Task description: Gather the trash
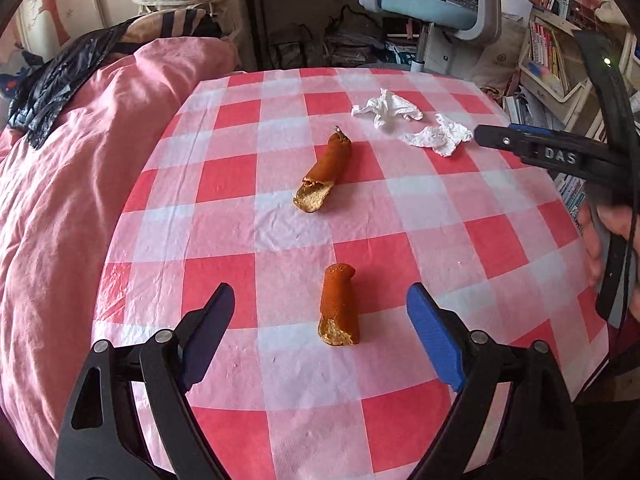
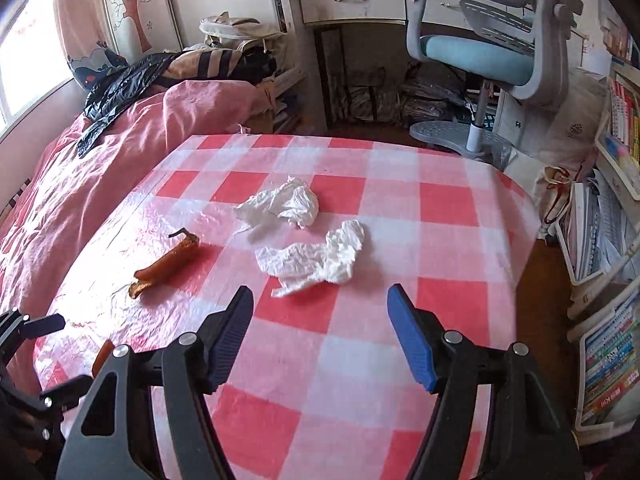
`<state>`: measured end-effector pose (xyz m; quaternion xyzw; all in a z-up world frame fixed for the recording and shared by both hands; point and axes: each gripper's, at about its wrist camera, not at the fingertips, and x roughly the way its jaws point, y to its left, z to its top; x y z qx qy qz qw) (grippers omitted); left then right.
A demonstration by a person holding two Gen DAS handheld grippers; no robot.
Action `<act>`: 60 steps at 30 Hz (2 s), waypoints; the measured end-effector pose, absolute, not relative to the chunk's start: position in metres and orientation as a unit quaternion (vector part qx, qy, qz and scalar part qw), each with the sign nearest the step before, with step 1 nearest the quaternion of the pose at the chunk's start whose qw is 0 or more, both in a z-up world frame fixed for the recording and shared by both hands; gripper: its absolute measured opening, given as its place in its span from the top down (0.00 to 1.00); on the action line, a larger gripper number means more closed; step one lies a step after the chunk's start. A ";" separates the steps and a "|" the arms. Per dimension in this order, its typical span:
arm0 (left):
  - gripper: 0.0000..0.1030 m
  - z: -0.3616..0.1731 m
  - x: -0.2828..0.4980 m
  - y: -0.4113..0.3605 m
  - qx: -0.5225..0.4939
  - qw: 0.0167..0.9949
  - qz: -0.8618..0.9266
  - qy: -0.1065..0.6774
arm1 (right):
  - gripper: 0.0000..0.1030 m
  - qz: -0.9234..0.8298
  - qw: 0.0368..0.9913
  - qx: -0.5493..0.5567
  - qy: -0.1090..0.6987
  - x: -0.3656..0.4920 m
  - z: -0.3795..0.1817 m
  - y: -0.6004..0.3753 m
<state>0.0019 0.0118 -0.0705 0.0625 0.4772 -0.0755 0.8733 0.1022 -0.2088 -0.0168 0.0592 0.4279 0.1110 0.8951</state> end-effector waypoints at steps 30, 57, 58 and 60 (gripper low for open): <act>0.83 -0.026 0.012 0.004 0.021 0.892 -0.139 0.430 | 0.83 0.138 0.878 0.042 0.457 0.065 0.001 -0.207; 0.83 0.007 -0.011 0.007 0.034 0.923 -0.121 0.365 | 0.82 0.122 0.945 0.042 0.301 -0.007 0.064 -0.195; 0.83 0.009 -0.011 0.007 0.033 0.924 -0.120 0.362 | 0.82 0.122 0.946 0.042 0.299 -0.007 0.064 -0.196; 0.83 0.010 -0.012 0.009 0.031 0.926 -0.117 0.357 | 0.82 0.121 0.948 0.042 0.292 -0.008 0.066 -0.196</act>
